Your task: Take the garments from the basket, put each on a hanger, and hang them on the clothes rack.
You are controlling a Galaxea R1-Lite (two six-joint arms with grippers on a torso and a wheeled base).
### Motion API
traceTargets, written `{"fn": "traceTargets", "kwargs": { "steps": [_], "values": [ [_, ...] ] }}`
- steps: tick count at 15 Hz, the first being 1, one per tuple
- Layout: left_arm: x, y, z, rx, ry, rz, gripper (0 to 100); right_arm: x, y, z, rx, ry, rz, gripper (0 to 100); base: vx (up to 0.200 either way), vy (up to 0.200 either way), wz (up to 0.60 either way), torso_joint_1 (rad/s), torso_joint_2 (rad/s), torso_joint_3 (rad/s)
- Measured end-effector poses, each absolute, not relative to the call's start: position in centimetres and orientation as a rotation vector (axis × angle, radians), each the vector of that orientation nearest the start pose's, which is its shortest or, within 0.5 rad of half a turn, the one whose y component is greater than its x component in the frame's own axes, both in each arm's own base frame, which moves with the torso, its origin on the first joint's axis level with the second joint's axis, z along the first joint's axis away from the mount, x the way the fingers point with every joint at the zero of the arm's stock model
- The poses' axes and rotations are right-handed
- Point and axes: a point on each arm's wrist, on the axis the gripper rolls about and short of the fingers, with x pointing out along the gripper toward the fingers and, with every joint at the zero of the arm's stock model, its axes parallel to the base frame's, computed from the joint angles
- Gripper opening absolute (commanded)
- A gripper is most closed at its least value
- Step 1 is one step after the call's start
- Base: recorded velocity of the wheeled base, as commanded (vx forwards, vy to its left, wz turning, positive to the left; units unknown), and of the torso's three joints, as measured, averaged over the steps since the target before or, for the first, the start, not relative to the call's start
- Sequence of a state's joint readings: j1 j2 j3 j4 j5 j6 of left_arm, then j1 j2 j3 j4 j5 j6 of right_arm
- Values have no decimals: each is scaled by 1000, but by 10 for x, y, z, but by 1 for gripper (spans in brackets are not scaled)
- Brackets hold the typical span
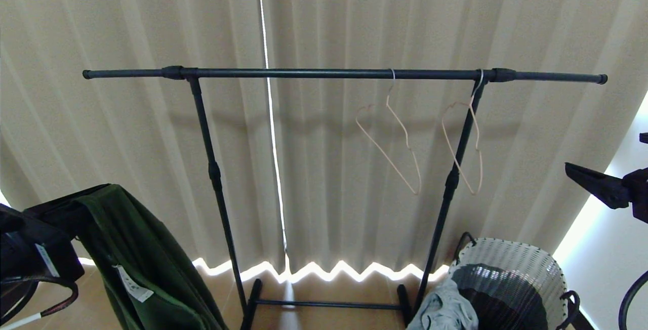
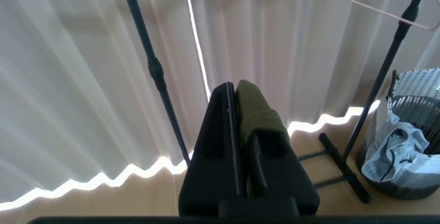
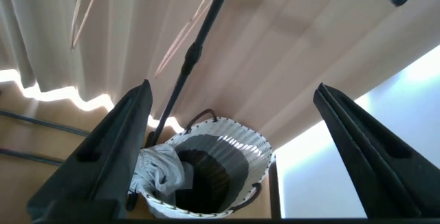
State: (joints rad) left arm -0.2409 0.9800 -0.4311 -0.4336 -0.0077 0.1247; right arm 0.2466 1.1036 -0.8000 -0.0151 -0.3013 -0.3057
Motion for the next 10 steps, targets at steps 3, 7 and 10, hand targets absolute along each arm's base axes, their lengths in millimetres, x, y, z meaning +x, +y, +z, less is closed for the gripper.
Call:
{"fn": "traceTargets", "kwargs": {
  "steps": [3, 7, 10],
  "values": [
    [119, -29, 212, 133, 92, -254, 0, 152, 32, 262, -377, 271, 14, 100, 0, 0, 0, 0, 0, 0],
    [119, -29, 213, 132, 89, -254, 0, 162, 35, 268, -345, 217, 19, 100, 150, 0, 0, -1, -4, 3],
    [119, -29, 214, 132, 89, -254, 0, 165, 35, 266, -335, 230, 18, 100, 200, 0, 0, 7, -4, 1]
  ]
}}
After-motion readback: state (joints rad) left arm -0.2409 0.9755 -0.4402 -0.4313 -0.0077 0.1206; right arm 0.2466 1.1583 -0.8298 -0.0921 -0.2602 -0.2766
